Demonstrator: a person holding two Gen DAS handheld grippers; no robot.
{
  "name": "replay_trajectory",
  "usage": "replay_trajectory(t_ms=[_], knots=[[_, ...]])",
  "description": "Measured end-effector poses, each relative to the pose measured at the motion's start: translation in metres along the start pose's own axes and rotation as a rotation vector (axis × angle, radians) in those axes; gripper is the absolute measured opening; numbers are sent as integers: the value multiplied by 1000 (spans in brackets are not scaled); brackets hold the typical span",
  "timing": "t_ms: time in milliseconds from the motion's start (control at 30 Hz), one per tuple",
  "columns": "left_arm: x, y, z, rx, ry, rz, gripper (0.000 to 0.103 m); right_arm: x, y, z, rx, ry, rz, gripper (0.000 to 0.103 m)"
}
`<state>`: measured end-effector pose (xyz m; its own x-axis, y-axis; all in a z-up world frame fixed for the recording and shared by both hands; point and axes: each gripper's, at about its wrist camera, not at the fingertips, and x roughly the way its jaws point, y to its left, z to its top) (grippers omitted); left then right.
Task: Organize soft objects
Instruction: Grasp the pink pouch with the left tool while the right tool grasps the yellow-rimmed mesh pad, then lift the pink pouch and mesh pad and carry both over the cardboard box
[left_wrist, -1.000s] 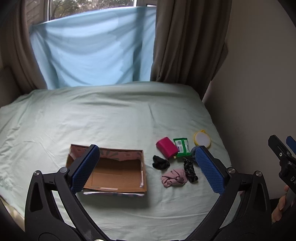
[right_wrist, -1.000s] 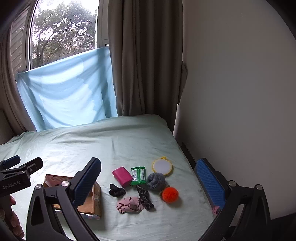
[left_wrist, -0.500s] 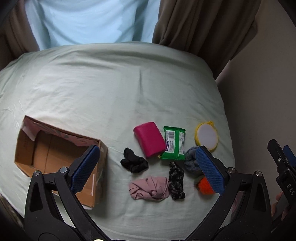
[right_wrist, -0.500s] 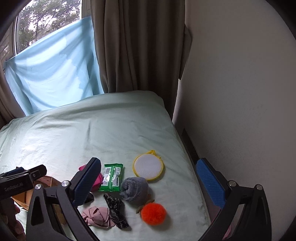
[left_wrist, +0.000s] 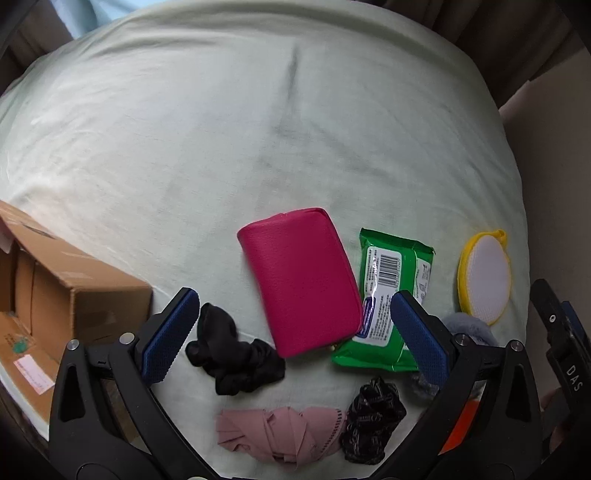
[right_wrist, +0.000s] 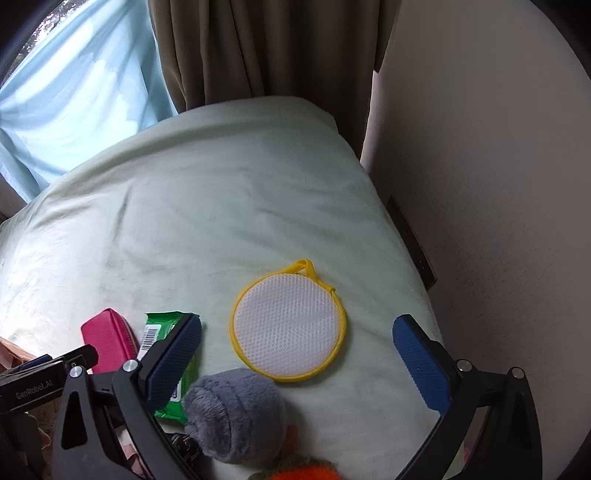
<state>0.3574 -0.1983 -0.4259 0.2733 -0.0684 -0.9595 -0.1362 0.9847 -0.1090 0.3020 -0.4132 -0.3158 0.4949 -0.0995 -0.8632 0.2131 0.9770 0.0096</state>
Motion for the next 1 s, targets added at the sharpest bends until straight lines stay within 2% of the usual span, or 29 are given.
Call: replay_trajectory(t_ms=[133, 267, 500, 567, 700, 800, 900, 967, 1000], knots=[[26, -1, 8, -33, 33, 3, 102, 42, 0, -5, -14, 51, -6, 103], [50, -7, 13, -25, 54, 28, 102, 76, 5, -6, -30, 85, -7, 103], [83, 9, 14, -93, 120, 14, 98, 108, 5, -12, -14, 138, -13, 103], [83, 7, 13, -75, 106, 21, 95, 113, 3, -14, 1, 140, -12, 103], [82, 1, 14, -30, 86, 45, 78, 119, 2, -16, 16, 146, -15, 100], [79, -3, 16, -17, 75, 48, 67, 124, 8, -16, 10, 142, -15, 93], [69, -7, 15, 7, 64, 45, 52, 122, 12, -14, -6, 141, -10, 80], [61, -8, 14, 24, 54, 40, 48, 121, 16, -13, -25, 140, 10, 63], [55, -11, 12, 32, 49, 39, 45, 120, 18, -13, -36, 140, 18, 60]])
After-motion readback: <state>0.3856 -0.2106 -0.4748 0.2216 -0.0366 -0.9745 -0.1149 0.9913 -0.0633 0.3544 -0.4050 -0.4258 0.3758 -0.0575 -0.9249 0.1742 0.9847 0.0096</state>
